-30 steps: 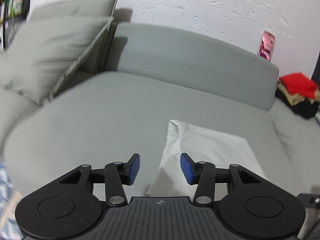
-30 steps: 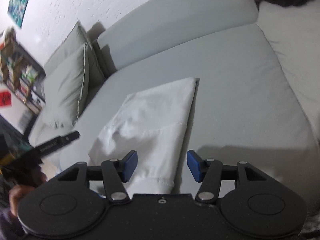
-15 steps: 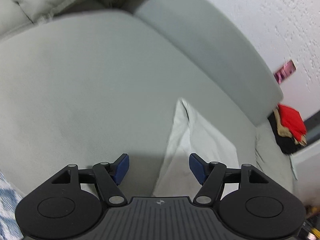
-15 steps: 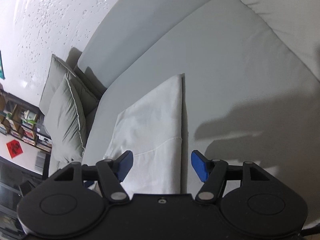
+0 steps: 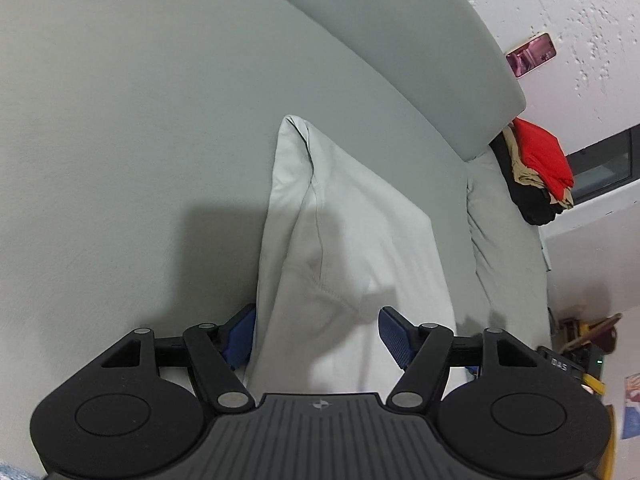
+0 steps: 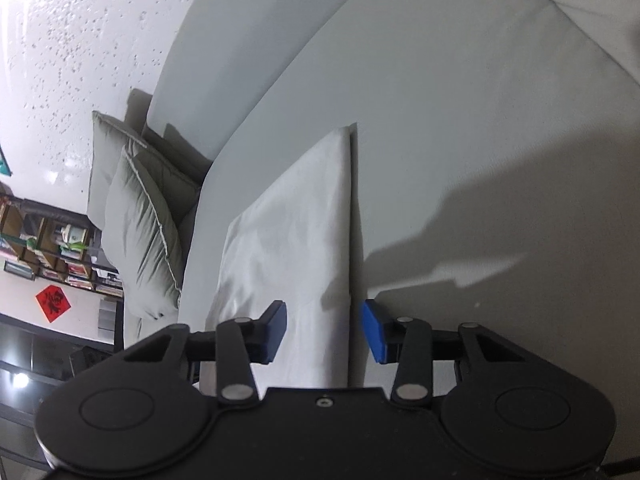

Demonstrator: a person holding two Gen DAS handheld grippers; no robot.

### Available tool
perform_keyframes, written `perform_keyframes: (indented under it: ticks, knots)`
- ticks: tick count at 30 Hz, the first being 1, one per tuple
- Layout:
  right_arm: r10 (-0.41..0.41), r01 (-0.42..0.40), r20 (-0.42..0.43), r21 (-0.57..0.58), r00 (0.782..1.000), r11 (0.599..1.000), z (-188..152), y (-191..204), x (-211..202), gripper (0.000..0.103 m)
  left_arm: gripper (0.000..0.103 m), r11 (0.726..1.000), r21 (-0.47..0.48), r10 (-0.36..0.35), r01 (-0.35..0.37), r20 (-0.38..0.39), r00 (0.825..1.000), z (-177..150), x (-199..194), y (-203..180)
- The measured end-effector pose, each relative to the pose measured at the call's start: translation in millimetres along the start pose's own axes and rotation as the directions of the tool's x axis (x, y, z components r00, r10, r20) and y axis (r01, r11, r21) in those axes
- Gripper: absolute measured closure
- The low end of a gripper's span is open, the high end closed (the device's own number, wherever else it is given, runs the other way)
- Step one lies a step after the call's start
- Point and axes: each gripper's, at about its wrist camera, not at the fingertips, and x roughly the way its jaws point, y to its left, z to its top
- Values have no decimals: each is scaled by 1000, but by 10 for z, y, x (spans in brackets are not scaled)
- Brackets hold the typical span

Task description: Fold clothes

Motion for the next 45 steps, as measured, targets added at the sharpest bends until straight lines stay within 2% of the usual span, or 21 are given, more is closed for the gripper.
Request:
perform_keyframes:
  ticks: [4,6,11,12,13,14,15,16,17,19,21,24,26,28,30,32,35,37,38,41,45]
  knots:
    - [30,-31,11,84,999,996,184,-79,218,69,57,998,-55,-36,34,-21,999,193,157,40]
    - [43,-46,24,126,999,991,269,-113,342,69,57,998,-39,-45,44,-32,998,256,239,3]
    - [52,-58,55,117,997,991,351,-95,527,71,57,998,-1,-67,67,-60,996,411,443,-90]
    - [54,-60,62,115,997,991,367,-92,565,71,60,998,-9,-65,65,-61,996,426,461,-100]
    - [55,-63,68,113,996,992,383,-88,602,74,68,998,-17,-63,62,-62,996,440,480,-110]
    - [57,-65,74,112,996,992,400,-84,639,80,72,998,-25,-61,59,-62,996,453,497,-121]
    - [59,-68,80,110,995,992,416,-81,676,86,87,999,-20,-40,39,-56,998,451,497,-148]
    - [53,-62,88,109,995,992,424,-77,703,99,92,1000,-12,-17,17,-46,999,431,485,-190]
    - [31,-41,99,104,995,994,407,-58,697,98,93,1000,-4,6,-6,-34,999,410,472,-233]
    - [2,-7,132,39,991,999,348,61,630,98,96,996,70,47,-48,20,999,328,355,-414]
    - [-30,46,179,-86,983,995,253,288,503,99,96,978,181,92,-108,96,991,186,192,-677]
    - [-31,96,263,-237,964,967,88,628,191,99,97,925,327,111,-195,257,960,-147,-146,-1143]
    - [-4,101,318,-289,948,952,-25,777,-110,99,97,888,397,77,-234,374,924,-434,-389,-1459]
    - [16,100,371,-293,929,951,-80,750,-456,99,97,850,452,30,-272,474,880,-726,-602,-1756]
    - [36,100,421,-296,906,950,-136,724,-801,99,96,816,500,-33,-291,543,839,-1001,-744,-2029]
    - [56,100,471,-300,881,949,-191,697,-1147,99,96,767,555,-86,-322,586,806,-1239,-782,-2326]
    - [85,101,541,-306,837,947,-275,657,-1666,99,96,704,621,-150,-343,603,784,-1521,-702,-2737]
    - [105,102,586,-309,804,946,-330,630,-2012,99,96,691,652,-193,-313,583,790,-1625,-609,-2945]
    - [115,102,607,-311,786,945,-358,617,-2184,99,96,693,661,-207,-287,564,799,-1641,-535,-3044]
    - [136,104,666,-308,733,946,-427,546,-2687,99,96,693,694,-237,-197,477,847,-1685,-229,-3324]
    - [52,119,713,-188,699,975,-346,86,-3119,99,96,681,728,-273,-77,350,896,-1769,244,-3683]
